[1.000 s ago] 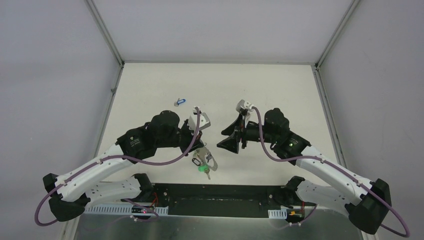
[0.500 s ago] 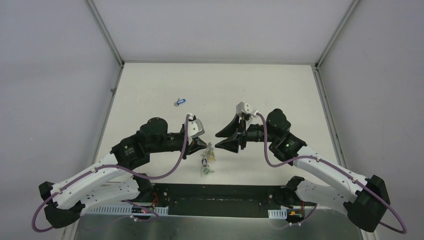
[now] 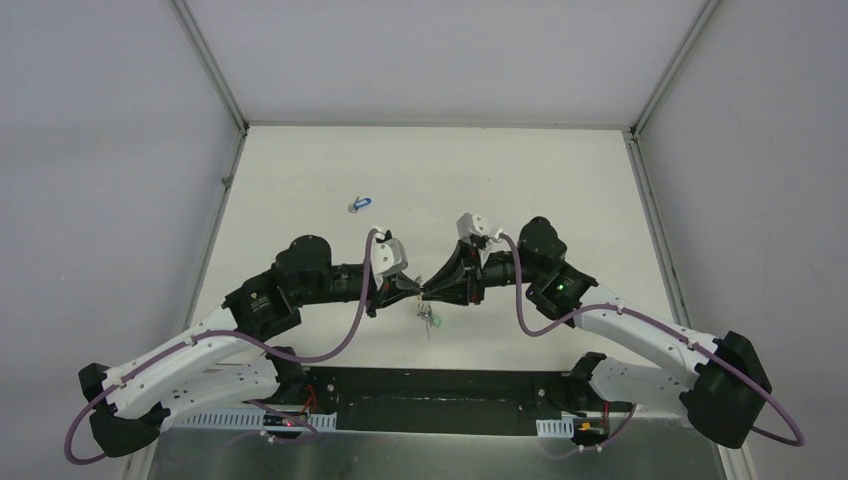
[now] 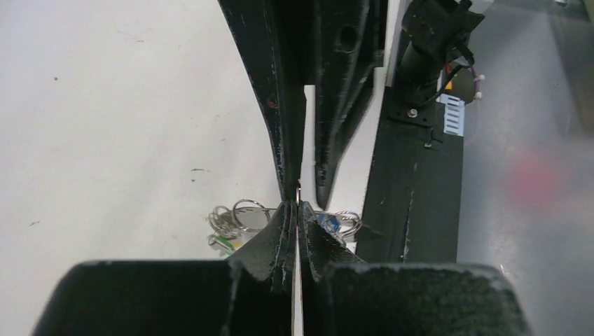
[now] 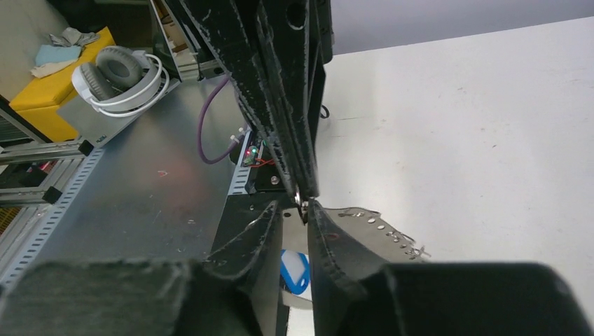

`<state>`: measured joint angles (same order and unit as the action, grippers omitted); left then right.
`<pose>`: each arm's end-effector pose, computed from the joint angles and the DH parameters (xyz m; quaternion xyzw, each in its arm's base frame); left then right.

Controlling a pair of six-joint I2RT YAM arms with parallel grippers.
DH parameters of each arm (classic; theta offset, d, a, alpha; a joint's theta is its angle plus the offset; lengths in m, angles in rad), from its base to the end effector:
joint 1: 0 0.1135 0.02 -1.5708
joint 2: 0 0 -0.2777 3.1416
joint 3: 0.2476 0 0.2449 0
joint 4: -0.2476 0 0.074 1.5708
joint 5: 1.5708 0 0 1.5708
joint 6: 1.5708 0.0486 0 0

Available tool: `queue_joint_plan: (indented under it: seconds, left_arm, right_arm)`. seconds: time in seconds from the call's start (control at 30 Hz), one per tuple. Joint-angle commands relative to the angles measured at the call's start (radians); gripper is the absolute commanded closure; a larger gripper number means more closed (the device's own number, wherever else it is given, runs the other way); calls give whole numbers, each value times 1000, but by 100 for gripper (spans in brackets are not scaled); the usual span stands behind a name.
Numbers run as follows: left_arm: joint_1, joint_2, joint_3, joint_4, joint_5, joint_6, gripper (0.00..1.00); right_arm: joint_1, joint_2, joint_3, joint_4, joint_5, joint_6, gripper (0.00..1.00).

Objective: Put the keys on the keyring

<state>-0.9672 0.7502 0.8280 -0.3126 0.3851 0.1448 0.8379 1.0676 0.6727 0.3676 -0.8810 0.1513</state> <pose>0.0784 -0.1459 0.3534 0.5074 0.5919 -0.3807 0.4972 0.1282 0.1984 0.3180 -0.4982 0.5104 0.5684 0.4102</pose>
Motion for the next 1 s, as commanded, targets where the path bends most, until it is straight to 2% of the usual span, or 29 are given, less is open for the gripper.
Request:
queue_joint_plan:
  seconds: [0.0, 0.1, 0.3, 0.43, 0.63, 0.97]
  left_arm:
    - [1, -16, 1, 104, 40, -12, 100]
    - [1, -17, -3, 105, 41, -13, 100]
    - [1, -26, -8, 105, 42, -12, 100]
    - [0, -51, -20, 105, 24, -14, 74]
    - [0, -106, -83, 139, 23, -13, 63]
    - [0, -115, -183, 261, 77, -37, 63]
  right_arm:
    - [7, 0, 9, 61, -8, -39, 88]
    - [7, -8, 8, 60, 0, -44, 100]
    - [7, -36, -13, 60, 10, -63, 100]
    - [7, -68, -37, 63, 26, -76, 100]
    - [7, -99, -50, 67, 17, -87, 100]
    - [7, -101, -46, 73, 10, -83, 100]
